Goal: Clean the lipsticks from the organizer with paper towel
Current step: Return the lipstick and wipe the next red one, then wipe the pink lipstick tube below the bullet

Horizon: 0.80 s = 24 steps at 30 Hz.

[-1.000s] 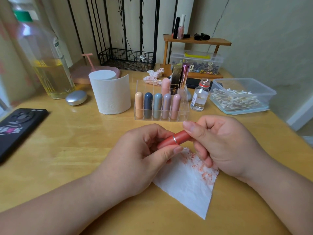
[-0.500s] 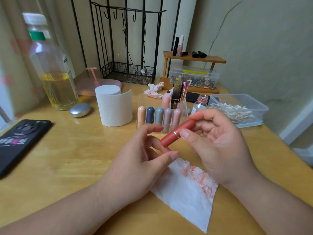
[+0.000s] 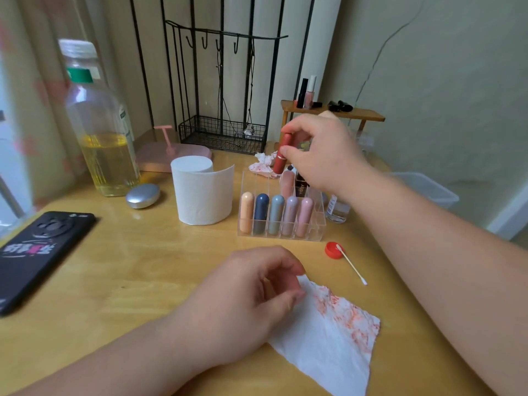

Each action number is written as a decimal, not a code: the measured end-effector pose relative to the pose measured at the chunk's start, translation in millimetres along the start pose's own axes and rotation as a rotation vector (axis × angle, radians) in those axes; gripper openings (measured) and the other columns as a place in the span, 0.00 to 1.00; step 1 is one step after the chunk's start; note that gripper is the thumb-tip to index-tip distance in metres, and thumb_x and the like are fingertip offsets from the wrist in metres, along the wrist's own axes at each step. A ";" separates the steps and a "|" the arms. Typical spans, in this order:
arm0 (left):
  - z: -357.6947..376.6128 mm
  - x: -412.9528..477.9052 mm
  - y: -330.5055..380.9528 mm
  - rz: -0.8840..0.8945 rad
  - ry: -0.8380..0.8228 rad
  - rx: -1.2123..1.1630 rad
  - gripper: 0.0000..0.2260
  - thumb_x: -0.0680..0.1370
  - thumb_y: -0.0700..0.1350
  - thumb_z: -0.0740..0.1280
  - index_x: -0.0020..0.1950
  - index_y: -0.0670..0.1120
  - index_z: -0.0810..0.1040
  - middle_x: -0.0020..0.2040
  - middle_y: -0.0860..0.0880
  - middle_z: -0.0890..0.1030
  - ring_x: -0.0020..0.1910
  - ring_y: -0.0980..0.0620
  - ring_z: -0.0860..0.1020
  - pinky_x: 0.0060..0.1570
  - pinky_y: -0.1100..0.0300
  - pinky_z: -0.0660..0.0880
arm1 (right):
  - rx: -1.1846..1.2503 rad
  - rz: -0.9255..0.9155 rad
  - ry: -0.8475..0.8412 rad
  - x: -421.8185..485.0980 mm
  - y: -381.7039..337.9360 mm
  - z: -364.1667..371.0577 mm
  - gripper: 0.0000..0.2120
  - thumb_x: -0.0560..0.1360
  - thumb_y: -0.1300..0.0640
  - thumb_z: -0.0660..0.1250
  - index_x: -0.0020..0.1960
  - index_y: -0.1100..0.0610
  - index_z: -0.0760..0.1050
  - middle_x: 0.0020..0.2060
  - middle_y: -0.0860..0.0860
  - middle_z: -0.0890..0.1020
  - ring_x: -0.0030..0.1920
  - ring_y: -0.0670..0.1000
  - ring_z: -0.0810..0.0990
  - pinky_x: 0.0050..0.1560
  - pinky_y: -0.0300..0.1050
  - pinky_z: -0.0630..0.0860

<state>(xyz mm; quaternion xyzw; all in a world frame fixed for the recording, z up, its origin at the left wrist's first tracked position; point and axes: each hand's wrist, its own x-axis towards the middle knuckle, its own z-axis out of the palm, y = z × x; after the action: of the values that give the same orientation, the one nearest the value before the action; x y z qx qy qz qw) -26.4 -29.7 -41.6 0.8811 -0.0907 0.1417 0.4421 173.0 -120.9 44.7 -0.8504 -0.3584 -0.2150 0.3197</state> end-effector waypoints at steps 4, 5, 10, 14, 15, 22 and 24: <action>0.3 1.0 -2.8 0.066 -0.145 0.162 0.11 0.74 0.49 0.73 0.55 0.57 0.79 0.46 0.61 0.79 0.44 0.66 0.74 0.43 0.75 0.67 | -0.117 0.017 -0.063 4.1 -1.7 7.3 0.07 0.75 0.51 0.70 0.52 0.43 0.80 0.41 0.42 0.73 0.54 0.48 0.68 0.63 0.52 0.68; 0.5 1.7 -3.3 0.063 -0.171 0.177 0.11 0.75 0.50 0.72 0.56 0.57 0.78 0.46 0.62 0.78 0.45 0.66 0.74 0.44 0.75 0.67 | -0.154 0.018 -0.088 4.6 -1.3 8.2 0.07 0.76 0.51 0.70 0.53 0.44 0.81 0.39 0.39 0.69 0.53 0.47 0.66 0.65 0.52 0.66; 1.3 3.5 -4.6 0.048 -0.217 0.214 0.14 0.75 0.51 0.72 0.60 0.57 0.77 0.48 0.61 0.79 0.50 0.62 0.74 0.49 0.71 0.71 | -0.253 -0.007 -0.162 3.8 -2.7 5.5 0.11 0.77 0.50 0.68 0.59 0.46 0.80 0.40 0.38 0.66 0.55 0.46 0.65 0.68 0.52 0.62; 0.4 3.5 -4.4 0.029 -0.232 0.270 0.16 0.74 0.51 0.73 0.60 0.58 0.76 0.48 0.62 0.78 0.50 0.63 0.73 0.50 0.68 0.72 | -0.095 -0.053 0.039 -14.6 0.3 -11.3 0.09 0.75 0.55 0.70 0.55 0.50 0.82 0.41 0.37 0.74 0.56 0.48 0.73 0.59 0.50 0.72; 0.1 3.6 -4.2 0.035 -0.232 0.289 0.16 0.74 0.51 0.73 0.60 0.58 0.76 0.48 0.62 0.78 0.50 0.63 0.72 0.50 0.69 0.71 | -0.046 -0.015 0.059 -23.3 1.0 -15.5 0.08 0.75 0.55 0.70 0.54 0.51 0.81 0.40 0.37 0.74 0.52 0.48 0.75 0.55 0.47 0.73; 0.8 1.0 -0.4 0.010 -0.214 0.317 0.14 0.74 0.53 0.73 0.58 0.59 0.77 0.44 0.62 0.77 0.49 0.64 0.71 0.48 0.69 0.70 | 0.102 0.280 -0.171 -82.5 12.9 -13.8 0.16 0.73 0.56 0.73 0.60 0.51 0.77 0.43 0.42 0.79 0.45 0.45 0.78 0.48 0.38 0.77; 0.9 0.6 -0.1 -0.005 -0.197 0.313 0.14 0.73 0.54 0.73 0.57 0.59 0.78 0.43 0.62 0.76 0.49 0.64 0.72 0.48 0.68 0.71 | 0.132 0.315 -0.156 -83.5 12.2 -9.6 0.16 0.74 0.58 0.72 0.61 0.52 0.77 0.42 0.42 0.78 0.43 0.45 0.78 0.50 0.42 0.78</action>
<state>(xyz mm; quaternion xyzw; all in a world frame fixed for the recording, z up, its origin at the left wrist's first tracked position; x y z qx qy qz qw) -25.6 -30.4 -42.0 0.9490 -0.1080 0.0661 0.2889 126.5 -173.6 -2.9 -0.8873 -0.2578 -0.0719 0.3757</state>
